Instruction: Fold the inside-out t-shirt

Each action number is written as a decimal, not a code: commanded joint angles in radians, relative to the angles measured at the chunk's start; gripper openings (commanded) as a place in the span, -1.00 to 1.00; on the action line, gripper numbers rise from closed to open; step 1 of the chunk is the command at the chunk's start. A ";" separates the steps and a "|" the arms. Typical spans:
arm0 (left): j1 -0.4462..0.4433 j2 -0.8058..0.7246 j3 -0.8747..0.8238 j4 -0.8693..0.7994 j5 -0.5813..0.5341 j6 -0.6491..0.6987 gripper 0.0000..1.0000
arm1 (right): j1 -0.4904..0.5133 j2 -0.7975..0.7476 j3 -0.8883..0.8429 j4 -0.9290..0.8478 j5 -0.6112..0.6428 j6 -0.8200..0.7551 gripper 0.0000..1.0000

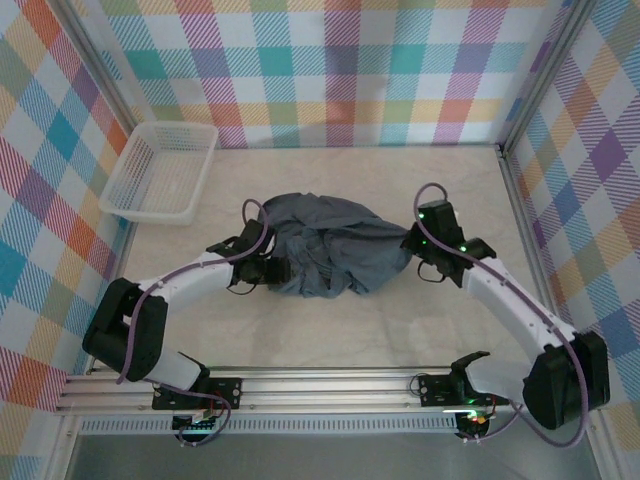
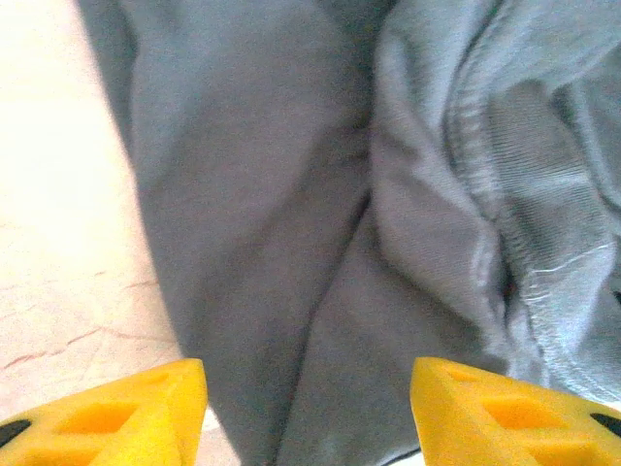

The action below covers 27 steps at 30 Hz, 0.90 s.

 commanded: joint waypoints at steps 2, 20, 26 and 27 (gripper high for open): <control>0.001 0.006 -0.005 -0.019 0.002 -0.020 0.11 | -0.031 -0.040 -0.012 0.002 0.068 0.051 -1.00; 0.102 -0.230 0.264 -0.141 0.059 -0.188 -1.00 | -0.034 -0.049 0.281 -0.047 0.086 -0.143 -1.00; 0.125 -0.333 0.709 -0.301 -0.137 -0.048 -1.00 | -0.034 -0.160 0.504 0.068 0.261 -0.334 -1.00; 0.125 -0.338 0.770 -0.312 -0.159 -0.034 -1.00 | -0.034 -0.173 0.533 0.096 0.284 -0.362 -1.00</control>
